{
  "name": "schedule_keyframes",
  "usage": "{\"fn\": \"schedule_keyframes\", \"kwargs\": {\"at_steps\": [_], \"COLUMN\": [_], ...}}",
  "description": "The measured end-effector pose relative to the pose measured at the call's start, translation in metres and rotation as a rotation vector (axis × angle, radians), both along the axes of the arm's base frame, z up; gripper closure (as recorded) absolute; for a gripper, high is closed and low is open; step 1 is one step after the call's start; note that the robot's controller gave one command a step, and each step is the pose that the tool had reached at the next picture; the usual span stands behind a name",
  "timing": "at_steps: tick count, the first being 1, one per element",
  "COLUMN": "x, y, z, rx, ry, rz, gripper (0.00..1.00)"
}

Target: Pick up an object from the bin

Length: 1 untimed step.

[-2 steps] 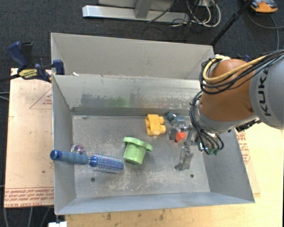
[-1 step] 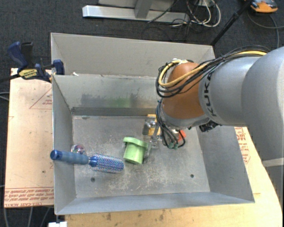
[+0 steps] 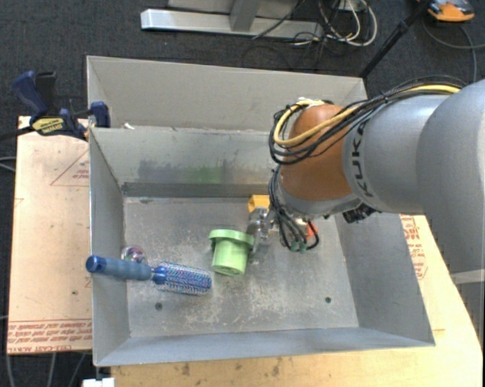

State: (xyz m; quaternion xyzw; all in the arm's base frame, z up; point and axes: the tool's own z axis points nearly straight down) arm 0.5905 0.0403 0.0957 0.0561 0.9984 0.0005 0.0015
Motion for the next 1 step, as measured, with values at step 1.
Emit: {"fn": "schedule_keyframes", "kwargs": {"at_steps": [1], "x": [0.0336], "y": [-0.0266], "z": [0.2054], "rx": [-0.001], "ry": [-0.010], "rz": [0.023], "gripper": [1.00]}}
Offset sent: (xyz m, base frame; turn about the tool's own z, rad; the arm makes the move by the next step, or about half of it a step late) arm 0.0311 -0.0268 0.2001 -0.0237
